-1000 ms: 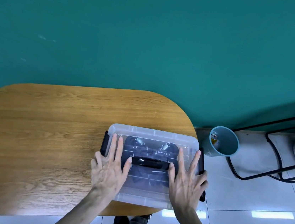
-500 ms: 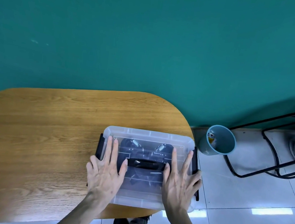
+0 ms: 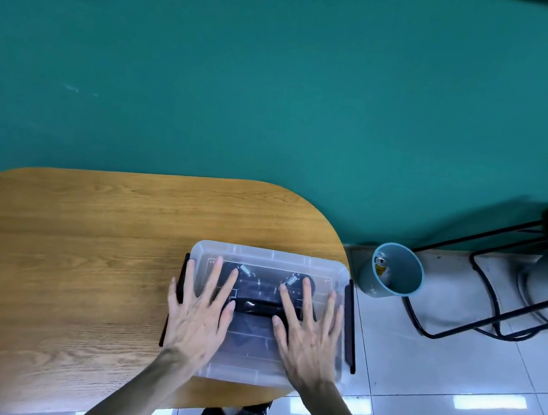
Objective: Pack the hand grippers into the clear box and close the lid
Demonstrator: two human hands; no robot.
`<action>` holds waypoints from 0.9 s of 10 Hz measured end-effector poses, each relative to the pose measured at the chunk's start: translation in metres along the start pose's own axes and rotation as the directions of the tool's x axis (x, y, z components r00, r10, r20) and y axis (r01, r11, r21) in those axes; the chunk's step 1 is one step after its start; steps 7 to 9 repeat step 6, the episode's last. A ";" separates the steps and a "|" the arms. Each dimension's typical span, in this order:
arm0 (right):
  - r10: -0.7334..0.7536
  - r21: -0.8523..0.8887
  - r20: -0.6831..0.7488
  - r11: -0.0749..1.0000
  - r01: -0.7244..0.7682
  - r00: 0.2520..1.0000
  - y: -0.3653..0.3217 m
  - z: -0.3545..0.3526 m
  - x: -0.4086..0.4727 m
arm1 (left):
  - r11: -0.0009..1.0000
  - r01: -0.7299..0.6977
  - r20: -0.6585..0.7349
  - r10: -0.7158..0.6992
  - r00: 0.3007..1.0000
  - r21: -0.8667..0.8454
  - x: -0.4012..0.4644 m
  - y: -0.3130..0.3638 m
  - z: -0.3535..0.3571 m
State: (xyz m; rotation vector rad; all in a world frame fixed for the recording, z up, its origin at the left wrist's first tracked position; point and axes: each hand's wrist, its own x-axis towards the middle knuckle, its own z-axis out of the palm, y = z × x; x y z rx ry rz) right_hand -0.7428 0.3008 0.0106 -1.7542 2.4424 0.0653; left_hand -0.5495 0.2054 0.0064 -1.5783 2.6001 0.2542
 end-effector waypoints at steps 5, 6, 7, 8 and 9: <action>0.010 -0.038 0.238 0.999 -0.001 0.971 -0.019 -0.089 0.007 | 0.996 0.075 0.398 -0.051 0.916 -0.046 -0.003 -0.004 -0.102; -0.085 -0.025 0.254 0.995 0.095 0.964 -0.028 -0.129 0.012 | 0.998 0.028 0.256 -0.014 0.967 -0.051 -0.002 0.007 -0.137; -0.085 -0.025 0.254 0.995 0.095 0.964 -0.028 -0.129 0.012 | 0.998 0.028 0.256 -0.014 0.967 -0.051 -0.002 0.007 -0.137; -0.085 -0.025 0.254 0.995 0.095 0.964 -0.028 -0.129 0.012 | 0.998 0.028 0.256 -0.014 0.967 -0.051 -0.002 0.007 -0.137; -0.085 -0.025 0.254 0.995 0.095 0.964 -0.028 -0.129 0.012 | 0.998 0.028 0.256 -0.014 0.967 -0.051 -0.002 0.007 -0.137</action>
